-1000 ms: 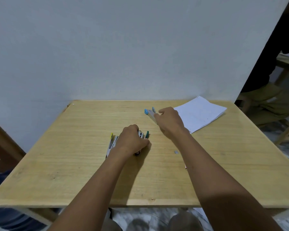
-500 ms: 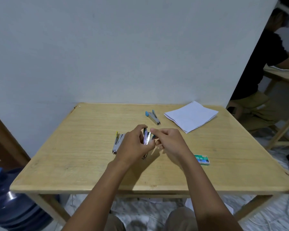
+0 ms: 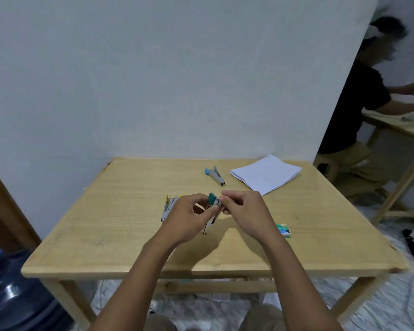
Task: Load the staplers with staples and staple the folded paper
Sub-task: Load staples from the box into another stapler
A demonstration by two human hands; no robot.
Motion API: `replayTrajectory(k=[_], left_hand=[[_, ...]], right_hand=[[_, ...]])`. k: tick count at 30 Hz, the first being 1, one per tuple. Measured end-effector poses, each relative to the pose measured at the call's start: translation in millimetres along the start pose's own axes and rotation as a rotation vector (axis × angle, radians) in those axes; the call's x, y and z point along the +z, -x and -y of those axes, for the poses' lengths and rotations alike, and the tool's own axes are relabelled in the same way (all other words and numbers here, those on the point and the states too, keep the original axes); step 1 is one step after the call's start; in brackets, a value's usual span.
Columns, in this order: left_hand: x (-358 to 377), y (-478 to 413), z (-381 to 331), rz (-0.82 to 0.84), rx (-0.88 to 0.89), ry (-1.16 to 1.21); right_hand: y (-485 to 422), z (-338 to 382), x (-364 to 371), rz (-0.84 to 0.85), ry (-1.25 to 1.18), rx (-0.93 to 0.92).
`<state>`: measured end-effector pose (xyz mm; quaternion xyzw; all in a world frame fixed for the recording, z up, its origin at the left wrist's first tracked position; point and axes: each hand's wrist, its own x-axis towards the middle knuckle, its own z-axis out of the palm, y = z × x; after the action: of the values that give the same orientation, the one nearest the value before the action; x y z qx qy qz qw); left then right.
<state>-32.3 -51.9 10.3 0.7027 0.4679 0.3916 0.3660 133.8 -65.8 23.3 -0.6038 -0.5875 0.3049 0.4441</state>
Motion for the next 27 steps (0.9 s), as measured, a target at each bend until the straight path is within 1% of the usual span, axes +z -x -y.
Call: replayTrajectory(k=[6,9,11,13,14,17,19,23,25,27], left_hand=[[9.0,4.6,-0.5,-0.058,0.072,-0.062],[14.8,7.5,1.5,-0.081,0.109,-0.048],[17.6,8.4,1.9,-0.106,0.114,-0.020],[16.4,9.8,1.3,-0.161,0.064,0.076],[13.7,11.3,-0.3,-0.186,0.028,0.155],[2.4,15.4,-6.5,-0.186,-0.028,0.319],[-3.8,17.3,-8.6,-0.098,-0.104,0.406],[-14.2,24.7,-5.1,0.278,-0.381,0.719],[-22.2,29.5,-0.1,0.383,-0.474,0.927],[-28.4,32.7,5.2,0.458,-0.499,1.087]], right_hand=[[3.3,-3.2,5.7,-0.083,-0.072,0.087],[3.3,-2.3,9.9,-0.119,-0.073,0.100],[2.9,-3.3,13.6,-0.175,-0.070,0.097],[1.9,-7.0,12.1,-0.249,-0.093,0.139],[1.3,-9.9,9.4,-0.275,-0.144,0.177],[0.8,-17.4,2.0,-0.269,-0.359,0.270],[-1.5,-18.9,0.3,-0.240,-0.443,0.295],[-5.6,-18.9,-8.9,-0.176,-0.525,0.289],[-5.9,-18.3,-16.7,-0.111,-0.544,0.274],[-6.0,-16.0,-23.5,-0.039,-0.562,0.247]])
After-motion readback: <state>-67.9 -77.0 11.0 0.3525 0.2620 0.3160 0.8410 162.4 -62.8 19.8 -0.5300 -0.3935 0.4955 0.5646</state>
